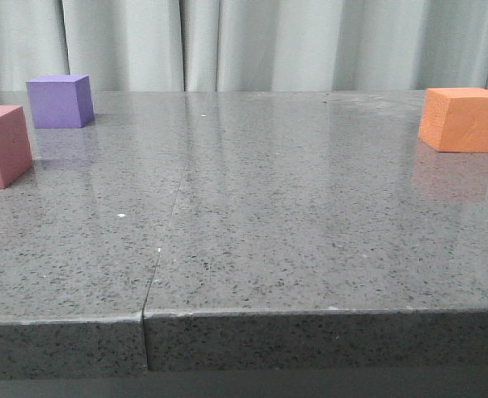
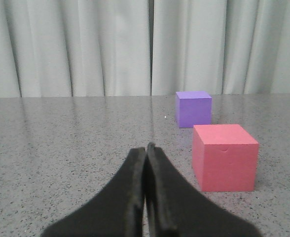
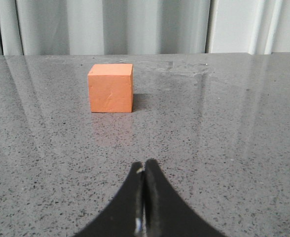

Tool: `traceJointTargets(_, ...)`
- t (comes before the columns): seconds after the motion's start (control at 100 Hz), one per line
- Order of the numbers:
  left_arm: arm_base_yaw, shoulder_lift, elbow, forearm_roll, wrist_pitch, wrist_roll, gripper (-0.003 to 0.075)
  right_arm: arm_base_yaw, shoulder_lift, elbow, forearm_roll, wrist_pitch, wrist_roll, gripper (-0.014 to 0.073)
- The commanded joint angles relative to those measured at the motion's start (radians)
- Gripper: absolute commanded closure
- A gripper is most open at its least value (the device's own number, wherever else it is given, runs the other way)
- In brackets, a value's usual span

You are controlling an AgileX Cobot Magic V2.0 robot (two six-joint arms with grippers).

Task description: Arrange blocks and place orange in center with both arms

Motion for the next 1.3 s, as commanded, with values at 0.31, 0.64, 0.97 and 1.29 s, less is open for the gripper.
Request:
traceJointTargets(0.31, 0.001, -0.028, 0.039, -0.007, -0.075, -0.005, 0.0741, -0.006, -0.024, -0.018, -0.006, -0.076, -0.001, 0.0663)
traceJointTargets(0.64, 0.001, -0.028, 0.039, -0.007, -0.075, -0.005, 0.0741, -0.006, -0.024, -0.018, -0.012, -0.081, -0.001, 0.0663)
traceJointTargets(0.97, 0.001, -0.028, 0.039, -0.007, -0.075, -0.005, 0.0741, -0.006, -0.024, -0.018, -0.022, -0.123, -0.001, 0.0663)
traceJointTargets(1.29, 0.001, -0.028, 0.039, -0.007, -0.075, -0.005, 0.0741, -0.004, 0.046, -0.208, -0.022, 0.063, -0.001, 0.0663)
